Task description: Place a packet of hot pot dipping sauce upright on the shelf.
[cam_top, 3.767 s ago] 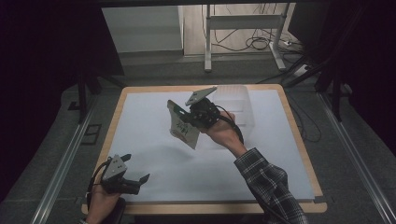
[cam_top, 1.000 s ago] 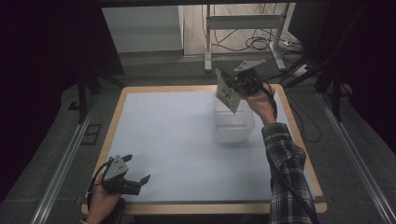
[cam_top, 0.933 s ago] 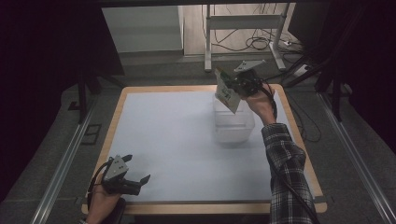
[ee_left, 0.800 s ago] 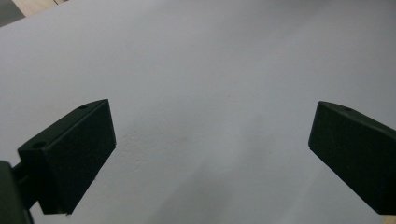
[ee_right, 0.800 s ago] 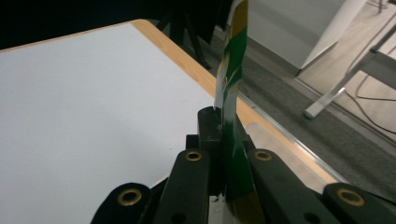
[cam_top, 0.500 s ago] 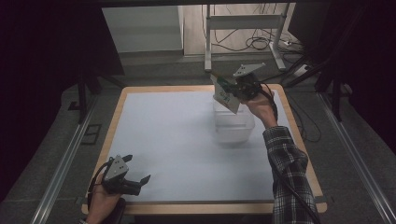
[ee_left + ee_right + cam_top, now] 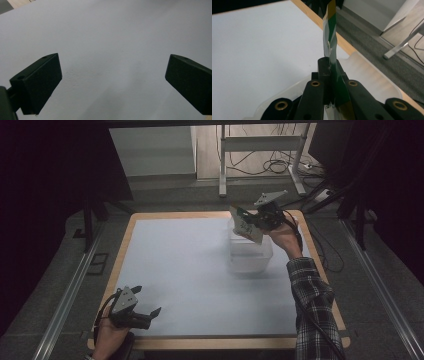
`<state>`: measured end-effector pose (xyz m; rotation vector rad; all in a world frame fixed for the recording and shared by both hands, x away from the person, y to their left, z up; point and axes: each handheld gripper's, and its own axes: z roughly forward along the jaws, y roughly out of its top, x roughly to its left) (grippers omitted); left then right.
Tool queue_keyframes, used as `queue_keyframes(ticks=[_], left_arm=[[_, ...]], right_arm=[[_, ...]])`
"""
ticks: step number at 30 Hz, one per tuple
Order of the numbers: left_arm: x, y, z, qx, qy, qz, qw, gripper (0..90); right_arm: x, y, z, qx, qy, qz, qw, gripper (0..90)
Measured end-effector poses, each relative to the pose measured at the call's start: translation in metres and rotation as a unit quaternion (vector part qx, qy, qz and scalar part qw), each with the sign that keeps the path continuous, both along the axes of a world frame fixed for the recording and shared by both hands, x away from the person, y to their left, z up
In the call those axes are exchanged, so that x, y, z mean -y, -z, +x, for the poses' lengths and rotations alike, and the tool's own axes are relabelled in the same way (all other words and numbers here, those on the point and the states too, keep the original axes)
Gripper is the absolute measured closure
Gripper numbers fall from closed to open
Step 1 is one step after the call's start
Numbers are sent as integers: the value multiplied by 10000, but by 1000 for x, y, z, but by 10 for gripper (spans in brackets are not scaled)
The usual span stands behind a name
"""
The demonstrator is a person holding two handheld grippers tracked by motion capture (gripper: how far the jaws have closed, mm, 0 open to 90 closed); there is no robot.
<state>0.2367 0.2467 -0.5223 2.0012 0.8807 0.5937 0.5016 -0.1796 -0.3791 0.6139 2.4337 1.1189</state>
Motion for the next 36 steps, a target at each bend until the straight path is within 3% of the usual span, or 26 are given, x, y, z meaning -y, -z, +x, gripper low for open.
queue_keyframes(ticks=[8,21,28,36], left_arm=[[-2,-1,0,-23,-34,-75,10000,5],[0,0,0,-35,-7,-33,10000,5],[0,0,0,-46,4,-15,10000,5],[1,0,0,-44,2,0,10000,6]], right_arm=[[5,20,8,-197,161,-125,9996,889],[6,30,5,-287,113,-65,9995,872],[4,30,2,-247,146,-167,9995,816],[-7,31,-2,-199,165,-219,9994,670]])
